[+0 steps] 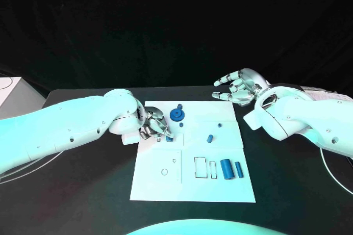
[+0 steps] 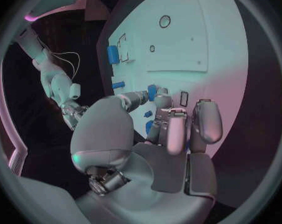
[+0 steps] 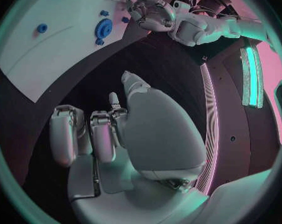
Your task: Assemble the parts on the task board
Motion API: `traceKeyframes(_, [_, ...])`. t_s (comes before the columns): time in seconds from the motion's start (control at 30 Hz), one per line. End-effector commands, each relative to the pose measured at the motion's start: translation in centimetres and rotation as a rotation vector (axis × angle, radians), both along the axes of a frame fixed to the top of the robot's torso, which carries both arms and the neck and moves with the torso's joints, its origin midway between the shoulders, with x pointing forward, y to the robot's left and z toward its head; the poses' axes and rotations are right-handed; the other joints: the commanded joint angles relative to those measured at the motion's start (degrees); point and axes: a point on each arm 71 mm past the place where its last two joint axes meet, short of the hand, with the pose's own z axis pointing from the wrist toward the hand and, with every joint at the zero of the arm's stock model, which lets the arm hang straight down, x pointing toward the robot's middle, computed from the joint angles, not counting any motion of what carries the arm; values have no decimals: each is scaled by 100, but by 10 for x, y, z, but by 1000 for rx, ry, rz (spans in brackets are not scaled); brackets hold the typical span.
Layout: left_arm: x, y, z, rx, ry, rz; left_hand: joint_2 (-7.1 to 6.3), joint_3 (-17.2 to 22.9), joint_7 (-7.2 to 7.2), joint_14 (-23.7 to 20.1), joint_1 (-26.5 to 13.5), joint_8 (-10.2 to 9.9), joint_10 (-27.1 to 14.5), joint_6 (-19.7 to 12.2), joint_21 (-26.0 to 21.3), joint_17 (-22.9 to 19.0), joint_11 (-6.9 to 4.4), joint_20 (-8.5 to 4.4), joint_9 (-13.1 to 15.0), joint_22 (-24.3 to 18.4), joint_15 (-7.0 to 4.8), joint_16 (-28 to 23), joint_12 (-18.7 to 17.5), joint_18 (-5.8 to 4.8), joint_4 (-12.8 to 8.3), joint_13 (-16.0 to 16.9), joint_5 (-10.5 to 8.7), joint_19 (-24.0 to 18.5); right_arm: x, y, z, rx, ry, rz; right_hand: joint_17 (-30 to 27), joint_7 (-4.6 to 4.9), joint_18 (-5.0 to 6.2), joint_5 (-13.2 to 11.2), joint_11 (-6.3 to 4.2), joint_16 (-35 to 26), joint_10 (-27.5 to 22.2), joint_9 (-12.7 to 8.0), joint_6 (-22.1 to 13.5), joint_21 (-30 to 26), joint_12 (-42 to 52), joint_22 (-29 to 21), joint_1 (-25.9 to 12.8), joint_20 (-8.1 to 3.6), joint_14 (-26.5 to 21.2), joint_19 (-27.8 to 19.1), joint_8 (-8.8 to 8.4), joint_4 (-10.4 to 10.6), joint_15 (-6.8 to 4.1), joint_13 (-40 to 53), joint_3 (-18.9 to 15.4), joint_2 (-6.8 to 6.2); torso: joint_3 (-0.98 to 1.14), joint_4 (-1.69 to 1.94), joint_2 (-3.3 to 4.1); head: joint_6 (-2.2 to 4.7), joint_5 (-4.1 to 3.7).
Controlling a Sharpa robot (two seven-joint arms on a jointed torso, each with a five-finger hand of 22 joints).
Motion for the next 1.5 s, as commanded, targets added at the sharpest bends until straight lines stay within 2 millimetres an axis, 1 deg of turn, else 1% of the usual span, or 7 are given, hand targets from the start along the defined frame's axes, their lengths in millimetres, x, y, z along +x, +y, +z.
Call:
traceKeyframes(0.03, [-2,0,5,-47,-8,29,-26,1097,-15,429,-99,34,71,71,28,1032,-5,-1,51,38,-47,40,29,-50,-1100,32,195,57,1,-2,-1,-4,10,1,1157,4,72,-26,-11,-18,-42,5,-36,-31,-4,881,-50,0,512,120,28,-1,-2,829,28,3,5,11,-14,-1,8])
traceKeyframes(0.2, [-4,6,8,-31,-46,31,-127,1168,-82,490,-307,95,225,206,65,1185,-68,-57,179,112,-108,120,93,-63,-1222,132,830,119,3,-5,-2,-6,13,-6,1159,3,73,-32,-11,-17,-43,5,-38,-34,-4,880,-55,0,513,118,30,-1,-1,828,28,0,17,17,-38,-21,23])
traceKeyframes(0.23, [-4,7,9,-26,-52,30,-148,1189,-94,496,-345,118,247,236,75,1201,-81,-71,211,133,-121,128,100,-67,-1250,143,1033,135,3,-5,-2,-7,14,-6,1157,3,74,-39,-11,-18,-50,5,-41,-38,-12,877,-51,0,512,116,32,-8,-1,820,29,-10,18,18,-39,-23,21])
traceKeyframes(0.43, [-4,9,9,16,-99,16,-160,1204,-117,506,-419,156,313,275,95,1228,-105,-93,270,174,-143,142,146,-75,-1284,204,1229,165,3,-6,-4,-9,19,-7,1157,3,74,-39,-11,-18,-50,5,-41,-38,-12,877,-51,0,512,116,32,-8,-1,820,29,-10,30,22,-44,-41,26])
traceKeyframes(0.5, [-4,9,9,34,-119,7,-164,1205,-123,508,-433,166,327,283,102,1234,-110,-96,283,191,-147,145,157,-79,-1289,218,1258,176,3,-6,-4,-10,21,-4,1157,3,74,-39,-11,-18,-50,5,-41,-38,-12,877,-51,0,512,116,32,-8,-1,820,29,-10,21,19,-30,-39,34])
traceKeyframes(0.87, [0,1,8,103,-199,-25,-178,1218,-150,529,-495,218,409,316,106,1292,-134,-116,341,196,-170,177,235,-79,-1309,311,1390,183,2,-4,-5,-11,27,18,1151,2,76,-53,-12,-21,-49,5,-47,-50,-10,871,-46,0,510,111,38,-18,-2,821,35,-23,20,9,-19,-64,97])
traceKeyframes(1.5, [0,-15,4,166,-234,-102,-181,1214,-155,529,-505,226,417,319,108,1292,-138,-118,349,201,-173,178,242,-80,-1310,316,1398,187,2,-1,-8,-13,40,35,1145,3,77,-71,-11,-24,-55,6,-53,-53,-15,869,-67,0,509,110,44,-10,-2,814,33,-29,7,15,-23,-147,100])
